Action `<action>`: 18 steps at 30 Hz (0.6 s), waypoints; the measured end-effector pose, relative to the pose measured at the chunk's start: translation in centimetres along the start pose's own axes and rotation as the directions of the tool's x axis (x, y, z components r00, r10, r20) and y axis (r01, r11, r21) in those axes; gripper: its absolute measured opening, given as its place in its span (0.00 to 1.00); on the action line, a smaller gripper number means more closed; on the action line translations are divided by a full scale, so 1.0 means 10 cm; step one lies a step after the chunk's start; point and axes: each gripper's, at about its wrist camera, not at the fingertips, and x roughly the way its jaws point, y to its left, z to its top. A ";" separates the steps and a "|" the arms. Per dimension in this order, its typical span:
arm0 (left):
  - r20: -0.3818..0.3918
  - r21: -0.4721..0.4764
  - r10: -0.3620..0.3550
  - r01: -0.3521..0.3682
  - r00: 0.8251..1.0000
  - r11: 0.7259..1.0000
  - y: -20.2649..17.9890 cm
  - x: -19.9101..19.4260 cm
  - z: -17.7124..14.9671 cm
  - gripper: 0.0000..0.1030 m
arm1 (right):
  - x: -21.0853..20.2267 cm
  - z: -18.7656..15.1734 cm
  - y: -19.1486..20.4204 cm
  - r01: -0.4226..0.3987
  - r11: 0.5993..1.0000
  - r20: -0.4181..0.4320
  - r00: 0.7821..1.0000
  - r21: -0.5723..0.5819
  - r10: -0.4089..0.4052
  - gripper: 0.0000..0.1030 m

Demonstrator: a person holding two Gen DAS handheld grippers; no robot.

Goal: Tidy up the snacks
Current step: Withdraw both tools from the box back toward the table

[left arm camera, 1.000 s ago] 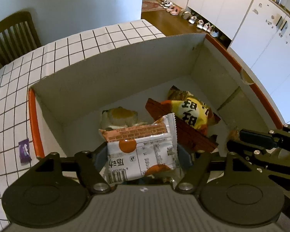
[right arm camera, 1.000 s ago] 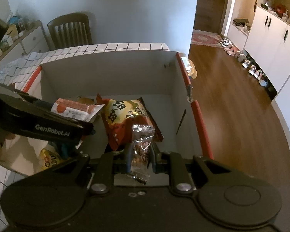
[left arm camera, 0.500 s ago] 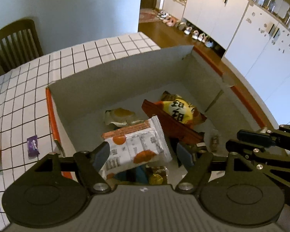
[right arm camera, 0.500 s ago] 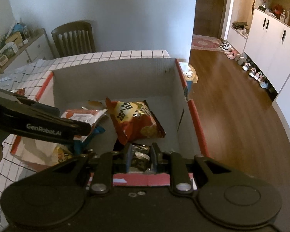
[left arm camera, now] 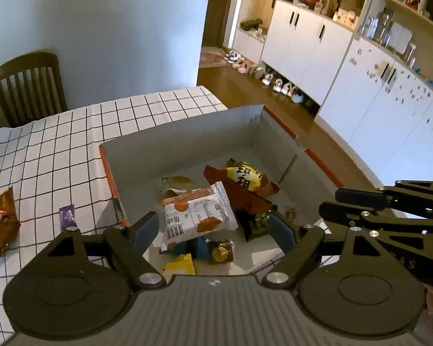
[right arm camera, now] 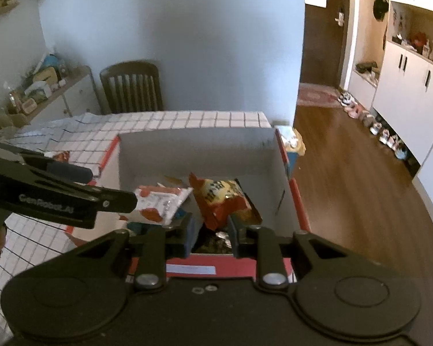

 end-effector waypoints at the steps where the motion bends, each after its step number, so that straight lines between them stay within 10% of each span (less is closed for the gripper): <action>1: 0.010 -0.007 -0.003 0.003 1.000 1.000 0.02 -0.06 -0.02 0.81 | -0.02 0.00 0.02 -0.004 1.000 0.005 1.000 -0.001 0.004 0.24; 8: 0.060 -0.042 -0.019 0.021 0.998 0.999 0.19 -0.43 -0.14 0.81 | -0.15 0.04 0.22 -0.032 0.999 0.035 0.999 -0.023 0.033 0.31; 18: 0.148 -0.091 -0.009 0.023 0.989 0.996 0.64 -1.01 -0.45 0.86 | -0.35 0.15 0.78 -0.096 0.991 0.109 0.988 -0.093 0.106 0.81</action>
